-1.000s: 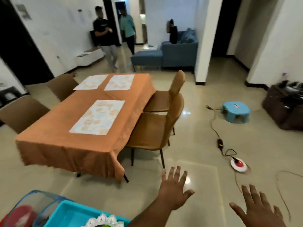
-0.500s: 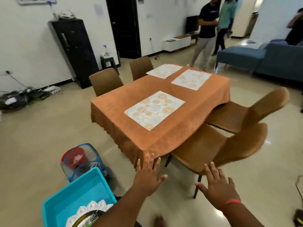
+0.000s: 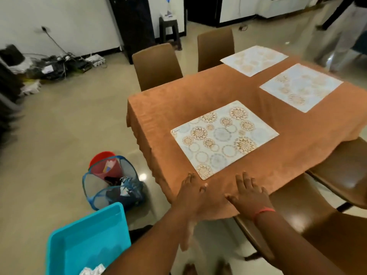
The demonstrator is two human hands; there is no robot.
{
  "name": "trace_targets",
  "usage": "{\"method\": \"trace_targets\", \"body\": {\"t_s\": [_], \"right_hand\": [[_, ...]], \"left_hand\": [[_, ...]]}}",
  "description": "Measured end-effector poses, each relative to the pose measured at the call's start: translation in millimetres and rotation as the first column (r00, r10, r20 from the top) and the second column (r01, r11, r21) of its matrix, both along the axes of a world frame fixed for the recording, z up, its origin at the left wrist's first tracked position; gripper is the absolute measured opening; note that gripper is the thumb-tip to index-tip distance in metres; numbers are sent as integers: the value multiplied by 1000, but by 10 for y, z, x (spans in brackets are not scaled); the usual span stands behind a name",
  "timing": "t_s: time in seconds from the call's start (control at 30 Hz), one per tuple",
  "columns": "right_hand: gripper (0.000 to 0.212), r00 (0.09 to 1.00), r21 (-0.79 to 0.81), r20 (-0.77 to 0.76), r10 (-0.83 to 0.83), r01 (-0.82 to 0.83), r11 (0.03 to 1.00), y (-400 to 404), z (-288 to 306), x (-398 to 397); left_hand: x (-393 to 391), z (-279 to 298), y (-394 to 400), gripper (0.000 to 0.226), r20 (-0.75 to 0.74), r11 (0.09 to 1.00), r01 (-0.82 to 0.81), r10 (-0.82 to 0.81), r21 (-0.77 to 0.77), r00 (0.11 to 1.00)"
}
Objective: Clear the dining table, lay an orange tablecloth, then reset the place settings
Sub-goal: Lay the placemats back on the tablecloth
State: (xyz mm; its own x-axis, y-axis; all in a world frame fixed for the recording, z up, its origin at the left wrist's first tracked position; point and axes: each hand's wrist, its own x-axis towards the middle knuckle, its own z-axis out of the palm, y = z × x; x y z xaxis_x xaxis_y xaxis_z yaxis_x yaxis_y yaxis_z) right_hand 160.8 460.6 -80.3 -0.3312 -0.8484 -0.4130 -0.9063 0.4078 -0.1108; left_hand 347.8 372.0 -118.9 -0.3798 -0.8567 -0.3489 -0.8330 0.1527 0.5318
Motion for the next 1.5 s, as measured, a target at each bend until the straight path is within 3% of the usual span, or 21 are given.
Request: {"method": "trace_targets", "body": {"t_s": [0.13, 0.23, 0.33, 0.47, 0.63, 0.83, 0.93, 1.07, 1.2, 1.3, 1.43, 1.5], "right_hand": [[90, 997, 46, 11, 79, -80, 996, -723, -193, -278], [89, 994, 60, 34, 104, -105, 993, -1324, -277, -679], [89, 998, 44, 13, 60, -60, 997, -1798, -321, -1212], [90, 997, 18, -24, -79, 79, 997, -2271, -373, -2029], [96, 971, 43, 36, -236, 235, 971, -2592, -521, -2622], [96, 955, 75, -27, -297, 298, 952, -2683, -579, -2680], [99, 950, 50, -42, -309, 311, 949, -2773, -535, -2869], [94, 935, 74, 111, -337, 330, 941, -2813, -537, -2982], [86, 920, 94, 123, -373, 363, 927, -2746, -533, -3077], [70, 892, 121, 201, -404, 387, 914, -2696, -550, -3130], [32, 860, 64, 331, -388, 390, 919, -2607, -525, -3141], [21, 856, -8, 364, -367, 397, 918, -2572, -489, -3162]], "left_hand": [[-207, -54, -412, 55, -150, 965, -196, 223, 173, 963], [-352, -8, -734, 40, -254, 875, -378, 456, 301, 853], [-451, 62, -1017, 30, -191, 746, -541, 639, 388, 745], [-570, 77, -1335, 33, -117, 631, -636, 745, 444, 657], [-636, 2, -1511, 26, -81, 554, -696, 805, 456, 588], [-655, -43, -1715, 25, -98, 537, -677, 814, 503, 573], [-687, -4, -1782, 27, -131, 492, -651, 843, 577, 521], [-613, 19, -1820, 27, -119, 443, -666, 873, 600, 473], [-517, -19, -1829, 17, -118, 376, -638, 905, 672, 409], [-440, -2, -1830, 18, -118, 352, -646, 919, 677, 377], [-425, -36, -1809, 12, -139, 424, -710, 895, 562, 424], [-473, -34, -1777, 20, -140, 461, -728, 877, 507, 459]]}}
